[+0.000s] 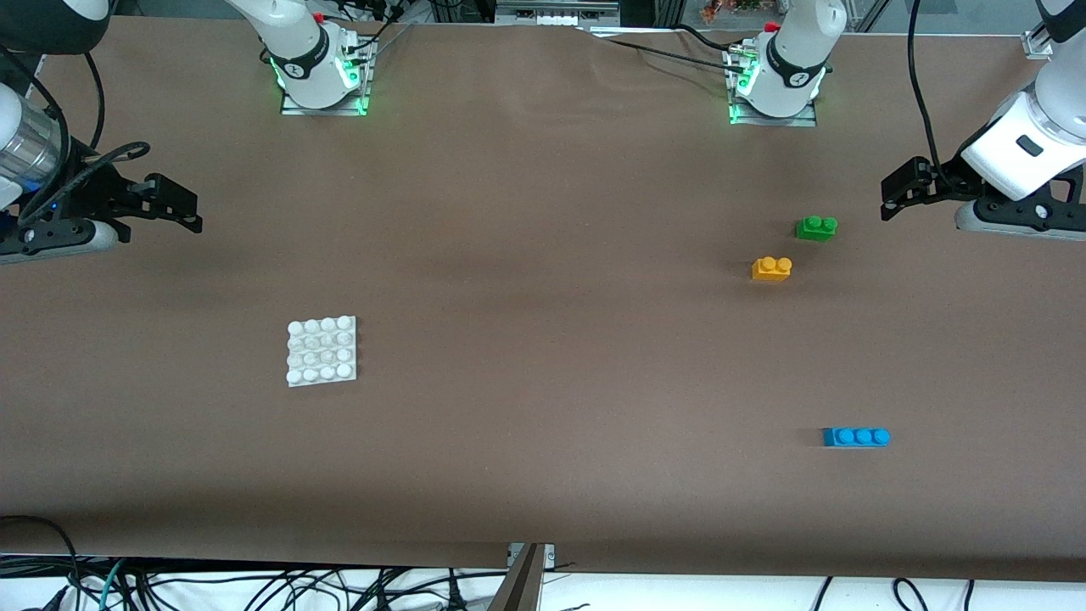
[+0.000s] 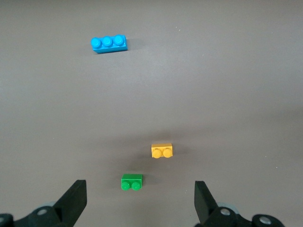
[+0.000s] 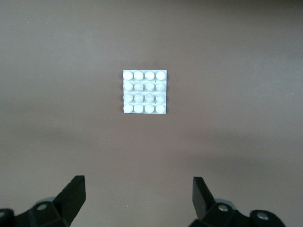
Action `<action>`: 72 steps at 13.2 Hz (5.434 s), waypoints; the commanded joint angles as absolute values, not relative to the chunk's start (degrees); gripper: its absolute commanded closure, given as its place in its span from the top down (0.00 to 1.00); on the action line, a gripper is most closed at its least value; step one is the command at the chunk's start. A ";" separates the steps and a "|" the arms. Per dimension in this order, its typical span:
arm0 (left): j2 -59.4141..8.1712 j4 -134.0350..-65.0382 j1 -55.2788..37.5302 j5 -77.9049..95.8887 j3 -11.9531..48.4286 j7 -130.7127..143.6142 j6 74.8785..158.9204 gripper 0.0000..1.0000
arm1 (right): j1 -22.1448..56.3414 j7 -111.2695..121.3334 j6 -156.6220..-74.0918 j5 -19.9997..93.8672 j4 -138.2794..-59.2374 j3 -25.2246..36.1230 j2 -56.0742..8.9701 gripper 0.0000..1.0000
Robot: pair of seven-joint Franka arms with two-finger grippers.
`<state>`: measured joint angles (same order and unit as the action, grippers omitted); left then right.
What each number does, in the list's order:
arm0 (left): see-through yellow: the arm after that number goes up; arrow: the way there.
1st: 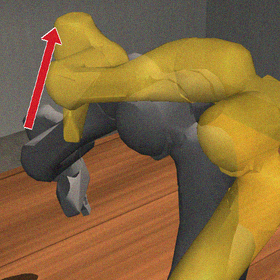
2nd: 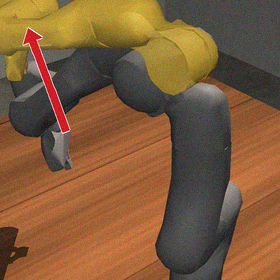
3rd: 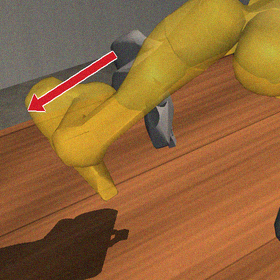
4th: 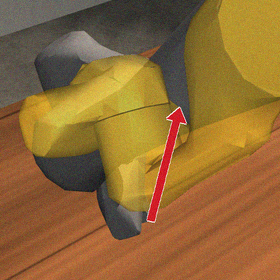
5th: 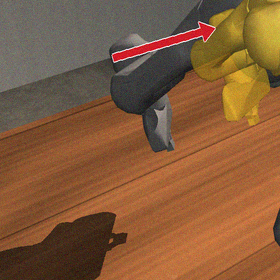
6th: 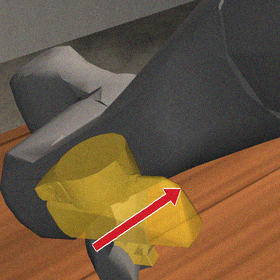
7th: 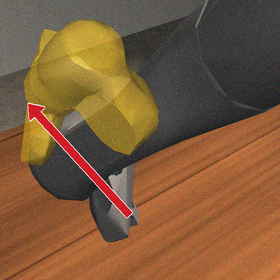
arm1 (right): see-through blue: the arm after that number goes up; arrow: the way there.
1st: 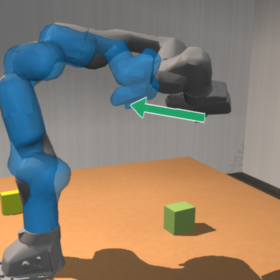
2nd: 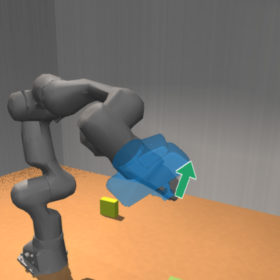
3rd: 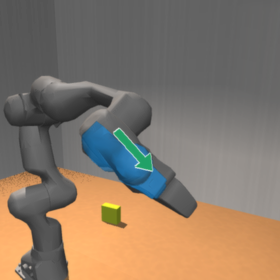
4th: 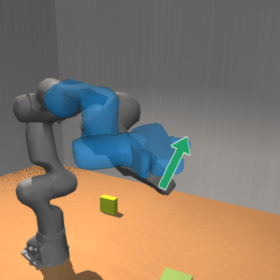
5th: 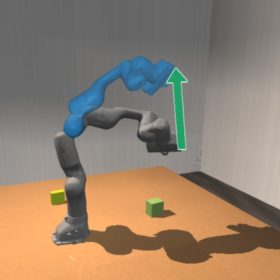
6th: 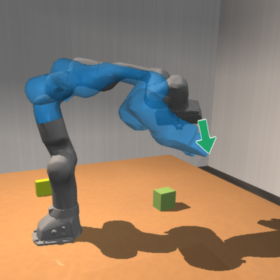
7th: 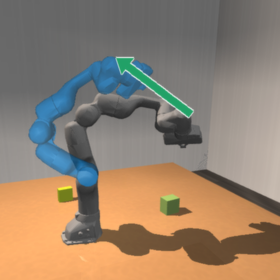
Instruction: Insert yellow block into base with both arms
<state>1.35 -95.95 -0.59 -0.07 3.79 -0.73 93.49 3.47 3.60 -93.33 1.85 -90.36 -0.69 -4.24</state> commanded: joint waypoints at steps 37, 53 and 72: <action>1.58 -95.54 -0.62 -1.32 3.87 -0.26 93.60 1.00 | 3.08 5.98 -90.97 0.70 -90.18 -0.26 -5.19 1.00; 1.58 -95.54 -0.62 -1.32 3.87 -0.35 93.52 1.00 | 2.73 5.80 -114.40 1.32 -105.37 0.53 -13.61 1.00; 1.58 -95.54 -0.44 -1.23 3.78 -0.26 93.52 1.00 | 2.99 2.55 -141.32 10.54 -107.23 0.26 -33.13 1.00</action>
